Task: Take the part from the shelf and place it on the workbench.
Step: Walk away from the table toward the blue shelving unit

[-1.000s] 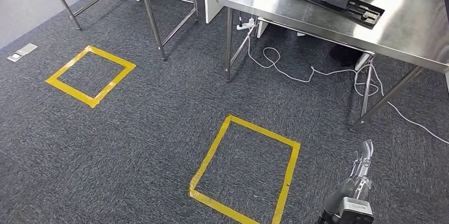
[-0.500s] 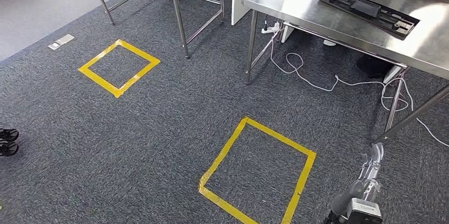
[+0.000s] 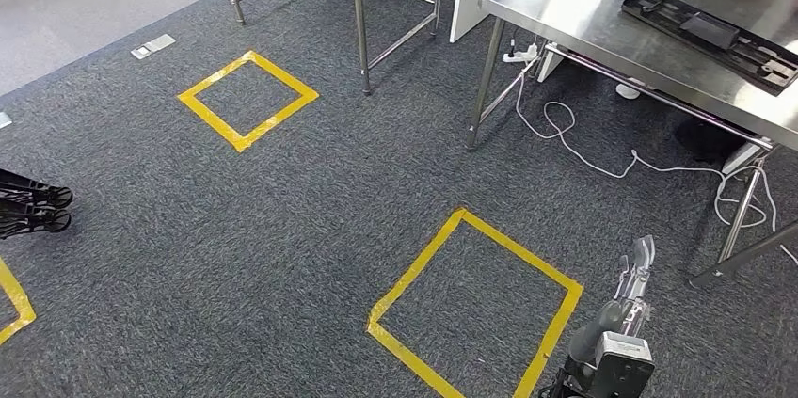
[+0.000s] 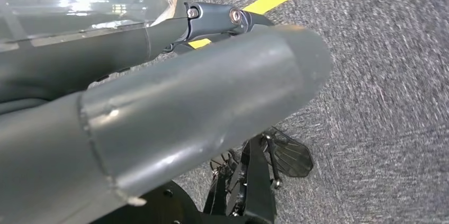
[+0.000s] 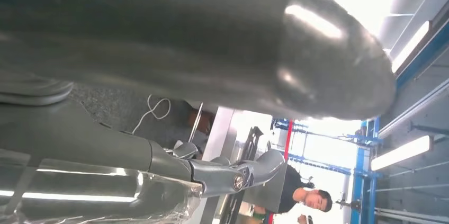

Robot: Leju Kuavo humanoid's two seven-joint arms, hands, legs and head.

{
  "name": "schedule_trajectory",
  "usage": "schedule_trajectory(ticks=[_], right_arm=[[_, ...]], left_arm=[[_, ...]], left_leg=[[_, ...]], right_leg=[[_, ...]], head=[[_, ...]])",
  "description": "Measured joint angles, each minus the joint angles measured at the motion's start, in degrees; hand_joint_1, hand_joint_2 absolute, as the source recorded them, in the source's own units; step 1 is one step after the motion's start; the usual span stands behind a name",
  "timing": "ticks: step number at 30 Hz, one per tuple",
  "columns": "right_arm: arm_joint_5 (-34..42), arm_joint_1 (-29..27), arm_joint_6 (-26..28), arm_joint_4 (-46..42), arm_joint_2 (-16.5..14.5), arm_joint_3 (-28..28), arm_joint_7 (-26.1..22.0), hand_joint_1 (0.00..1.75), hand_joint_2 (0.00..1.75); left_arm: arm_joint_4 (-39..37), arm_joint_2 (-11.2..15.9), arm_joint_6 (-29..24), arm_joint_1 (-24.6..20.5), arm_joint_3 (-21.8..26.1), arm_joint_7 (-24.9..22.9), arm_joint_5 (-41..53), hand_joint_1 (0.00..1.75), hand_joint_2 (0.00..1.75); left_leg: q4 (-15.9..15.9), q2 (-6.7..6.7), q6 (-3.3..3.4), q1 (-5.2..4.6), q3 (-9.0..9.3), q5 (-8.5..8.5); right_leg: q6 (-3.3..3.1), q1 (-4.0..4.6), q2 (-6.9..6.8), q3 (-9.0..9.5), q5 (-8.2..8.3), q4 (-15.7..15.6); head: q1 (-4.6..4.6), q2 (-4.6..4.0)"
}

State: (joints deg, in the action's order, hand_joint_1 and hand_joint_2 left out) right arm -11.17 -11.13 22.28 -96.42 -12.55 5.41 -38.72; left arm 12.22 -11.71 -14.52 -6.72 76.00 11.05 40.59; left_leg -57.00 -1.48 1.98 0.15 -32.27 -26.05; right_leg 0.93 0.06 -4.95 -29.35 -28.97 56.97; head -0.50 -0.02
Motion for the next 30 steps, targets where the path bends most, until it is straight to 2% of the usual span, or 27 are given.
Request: schedule_trajectory(ticks=[1,3,5,6,7,8,9,11,12,13,14,15,16,18,20,21,23,24,25,27,28,29,30], right_arm=[[-0.3,0.0,0.0,-0.1,-0.3,0.0,0.3,0.00,0.00],[-1.0,-0.4,-0.2,-0.5,-0.7,0.1,1.0,0.00,0.00],[-1.5,-0.9,-0.6,-0.9,-1.1,0.3,1.6,0.00,0.00],[-1.7,-1.1,-0.8,-1.0,-1.4,0.4,1.7,0.00,0.00],[-1.8,-1.3,-1.0,-1.2,-1.6,0.6,1.8,0.00,0.00],[-1.9,-1.4,-1.1,-1.4,-1.8,0.7,1.9,0.00,0.00],[-2.0,-1.4,-1.3,-1.7,-2.0,0.9,1.9,0.00,0.00],[-2.1,-1.6,-1.5,-2.1,-2.3,1.2,1.9,0.00,0.00],[-2.1,-1.7,-1.6,-2.3,-2.5,1.4,1.9,0.00,0.00],[-2.1,-1.9,-1.6,-2.5,-2.6,1.6,1.9,0.00,0.00],[-2.1,-2.0,-1.7,-2.8,-2.8,1.7,1.9,0.00,0.00],[-2.1,-2.0,-1.7,-3.1,-2.9,1.8,1.9,0.00,0.00],[-2.1,-2.1,-1.8,-3.4,-3.1,1.9,2.0,0.00,0.00],[-2.2,-2.6,-2.3,-4.0,-3.5,2.2,2.0,0.00,0.00],[-2.3,-2.9,-2.9,-4.3,-3.7,2.6,2.1,0.00,0.00],[-2.4,-3.0,-3.0,-4.3,-3.7,2.7,2.1,0.00,0.00],[-2.4,-3.0,-3.0,-4.3,-3.7,2.7,2.1,0.00,0.00],[-2.5,-3.0,-3.2,-4.3,-3.8,2.8,2.1,0.00,0.00],[-2.7,-3.1,-3.5,-4.4,-3.9,3.0,2.1,0.00,0.00],[-3.1,-3.3,-4.0,-4.7,-4.3,3.8,2.2,0.00,0.00],[-3.3,-3.3,-4.1,-4.9,-4.5,4.0,2.2,0.00,0.00],[-3.4,-3.4,-4.1,-5.1,-4.6,4.3,2.2,0.00,0.00],[-3.5,-3.4,-4.1,-5.2,-4.6,4.4,2.1,0.00,0.00]], left_arm=[[0.0,0.0,0.1,0.0,0.0,0.0,0.1,0.00,0.00],[0.0,-0.1,0.2,-0.1,0.0,-0.2,0.3,0.00,0.00],[0.0,-0.1,0.2,-0.1,0.0,-0.3,0.6,0.00,0.00],[0.0,-0.1,0.2,-0.1,0.0,-0.4,0.8,0.00,0.00],[0.0,-0.1,0.2,-0.1,0.0,-0.4,0.9,0.00,0.00],[0.0,-0.1,0.2,0.0,0.0,-0.5,1.0,0.00,0.00],[0.0,-0.1,0.2,0.0,-0.1,-0.5,1.2,0.00,0.00],[0.0,-0.1,0.3,-0.1,-0.1,-0.6,1.4,0.00,0.00],[0.0,-0.1,0.3,0.0,-0.1,-0.6,1.4,0.00,0.00],[0.0,-0.1,0.4,0.0,-0.1,-0.6,1.5,0.00,0.00],[0.0,-0.1,0.4,0.0,-0.2,-0.6,1.6,0.00,0.00],[0.0,0.0,0.5,0.1,-0.2,-0.6,1.7,0.00,0.00],[0.0,0.0,0.5,0.1,-0.2,-0.6,1.9,0.00,0.00],[0.0,0.0,0.7,0.0,-0.3,-0.6,2.1,0.00,0.00],[0.0,0.0,0.7,0.0,-0.4,-0.6,2.1,0.00,0.00],[0.0,0.0,0.7,0.0,-0.4,-0.6,2.1,0.00,0.00],[0.0,0.0,0.7,0.0,-0.4,-0.6,2.1,0.00,0.00],[0.0,0.0,0.7,0.0,-0.4,-0.6,2.1,0.00,0.00],[0.0,0.0,0.7,0.0,-0.4,-0.7,2.2,0.00,0.00],[0.0,0.1,0.7,-0.1,-0.5,-0.8,2.2,0.00,0.00],[0.0,0.1,0.7,-0.2,-0.6,-0.9,2.4,0.00,0.00],[0.0,0.1,0.6,-0.2,-0.8,-1.0,2.5,0.00,0.00],[0.0,0.1,0.7,-0.2,-0.9,-1.0,2.6,0.00,0.00]], left_leg=[[0.3,0.43,0.41,0.15,0.00,0.29],[0.4,1.33,0.96,0.27,-0.21,0.65],[0.4,2.48,1.13,0.27,-0.55,0.85],[0.4,3.11,1.10,0.26,-0.65,0.94],[0.4,3.75,1.02,0.27,-0.67,1.02],[0.4,4.39,0.91,0.27,-0.66,1.10],[0.3,4.99,0.75,0.26,-0.67,1.18],[0.1,5.98,0.23,0.06,-0.78,1.21],[0.1,6.35,-0.12,0.02,-0.88,1.23],[0.1,6.68,-0.52,0.04,-0.97,1.27],[0.1,6.91,-0.89,0.18,-1.09,1.33],[-0.4,6.56,-1.22,0.30,-1.39,1.03],[-1.6,5.72,-1.50,0.37,-2.01,0.15],[-7.6,3.33,-2.02,0.51,-4.77,-3.54],[-13.0,2.31,-2.38,0.66,-7.22,-6.41],[-14.0,2.23,-2.45,0.68,-7.70,-6.86],[-14.2,2.22,-2.46,0.68,-7.76,-6.91],[-15.4,2.12,-2.54,0.74,-8.34,-7.20],[-14.8,1.87,-2.61,0.83,-7.94,-6.35],[-7.9,0.08,-2.07,0.64,-4.29,-2.96],[-3.3,-0.52,-1.63,0.42,-1.98,-1.01],[-0.4,-0.81,-1.05,0.20,-0.58,-0.11],[-0.1,-0.34,-0.69,0.24,-0.53,0.09]], right_leg=[[0.05,-0.06,1.13,-0.70,-0.98,1.5],[-0.29,-0.32,3.73,-3.76,-4.34,8.2],[-0.40,-0.44,4.45,-7.19,-6.94,15.3],[-0.09,-0.49,4.53,-7.70,-7.00,16.5],[0.38,-0.55,4.64,-7.02,-6.10,15.2],[0.90,-0.67,4.93,-5.30,-4.55,11.8],[1.32,-0.86,5.80,-3.11,-2.83,7.3],[1.34,-0.98,7.18,-0.26,-0.49,0.8],[1.04,-0.87,7.51,0.15,-0.12,-0.4],[0.62,-0.64,7.17,0.12,0.01,-0.5],[0.18,-0.80,6.76,0.23,0.17,-0.6],[-0.27,-0.93,6.36,0.38,0.37,-0.8],[-0.75,-1.13,5.90,0.52,0.58,-0.9],[-1.35,-1.18,4.83,0.62,0.78,-1.0],[-1.53,-0.97,4.10,0.58,0.75,-1.0],[-1.54,-0.93,3.95,0.57,0.74,-1.0],[-1.54,-0.93,3.93,0.57,0.74,-1.0],[-1.57,-0.89,3.68,0.55,0.72,-1.0],[-1.61,-0.84,3.13,0.58,0.67,-1.0],[-1.21,-0.31,1.25,0.73,0.26,-0.9],[-0.93,-0.09,0.36,0.86,0.08,-0.9],[-0.50,0.16,-0.32,0.98,-0.11,-0.9],[-0.22,0.12,-0.20,0.94,-0.32,-0.7]], head=[[0.03,0.01],[0.22,0.01],[0.34,0.00],[0.38,0.00],[0.38,0.00],[0.38,0.00],[0.40,0.00],[0.37,0.00],[0.33,0.00],[0.29,0.00],[0.28,0.00],[0.28,0.01],[0.17,0.01],[-0.08,0.01],[-0.18,0.00],[-0.16,0.00],[-0.16,0.01],[-0.18,0.01],[-0.20,0.01],[-0.06,0.00],[0.04,0.01],[0.11,0.01],[0.13,0.01]])
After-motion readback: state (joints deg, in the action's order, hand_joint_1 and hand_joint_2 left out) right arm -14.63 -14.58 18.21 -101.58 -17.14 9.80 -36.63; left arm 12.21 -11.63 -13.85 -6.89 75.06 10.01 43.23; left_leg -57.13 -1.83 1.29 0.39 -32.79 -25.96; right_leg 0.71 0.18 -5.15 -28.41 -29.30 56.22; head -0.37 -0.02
